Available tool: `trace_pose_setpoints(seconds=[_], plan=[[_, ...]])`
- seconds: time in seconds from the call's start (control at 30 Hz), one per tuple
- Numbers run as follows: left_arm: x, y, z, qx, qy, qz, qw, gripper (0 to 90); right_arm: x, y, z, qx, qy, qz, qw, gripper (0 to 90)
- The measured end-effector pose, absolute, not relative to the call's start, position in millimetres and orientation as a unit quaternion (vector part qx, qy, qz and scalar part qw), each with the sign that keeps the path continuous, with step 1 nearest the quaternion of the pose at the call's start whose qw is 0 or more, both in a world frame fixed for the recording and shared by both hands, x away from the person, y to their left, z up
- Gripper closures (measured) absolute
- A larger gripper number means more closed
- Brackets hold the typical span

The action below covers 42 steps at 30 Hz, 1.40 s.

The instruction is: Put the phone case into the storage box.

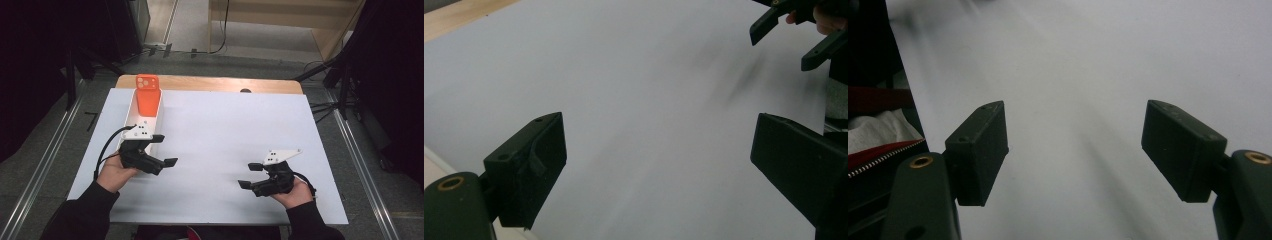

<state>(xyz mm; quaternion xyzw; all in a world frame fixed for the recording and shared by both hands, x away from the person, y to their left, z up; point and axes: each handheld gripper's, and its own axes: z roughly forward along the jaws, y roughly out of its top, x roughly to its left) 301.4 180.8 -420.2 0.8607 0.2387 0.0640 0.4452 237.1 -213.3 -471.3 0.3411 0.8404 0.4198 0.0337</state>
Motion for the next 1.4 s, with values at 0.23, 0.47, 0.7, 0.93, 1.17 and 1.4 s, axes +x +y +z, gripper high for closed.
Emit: trace_pose_setpoints(seconds=[0.23,0.47,0.7,0.93,1.17,1.4], plan=[[292.3,179.9,-426.9,0.861,0.23,0.067,0.449,7.9,237.2,-213.4,-471.3,0.342,0.84,0.42,0.034,25.1],[284.4,181.1,-435.0,0.862,0.23,0.059,0.448,7.9,237.3,-213.4,-471.5,0.342,0.841,0.419,0.034,25.1],[278.5,180.0,-440.8,0.867,0.226,0.051,0.442,7.9,237.5,-213.0,-471.9,0.341,0.841,0.419,0.034,25.2],[271.1,179.7,-444.8,0.87,0.218,0.051,0.439,7.9,237.6,-213.5,-472.1,0.341,0.841,0.419,0.034,25.1],[265.9,181.6,-448.6,0.871,0.22,0.045,0.437,7.9,237.5,-213.4,-472.0,0.341,0.841,0.419,0.034,25.1],[262.7,183.6,-452.9,0.871,0.222,0.038,0.436,7.9,237.6,-213.0,-472.1,0.34,0.841,0.419,0.034,25.2]])
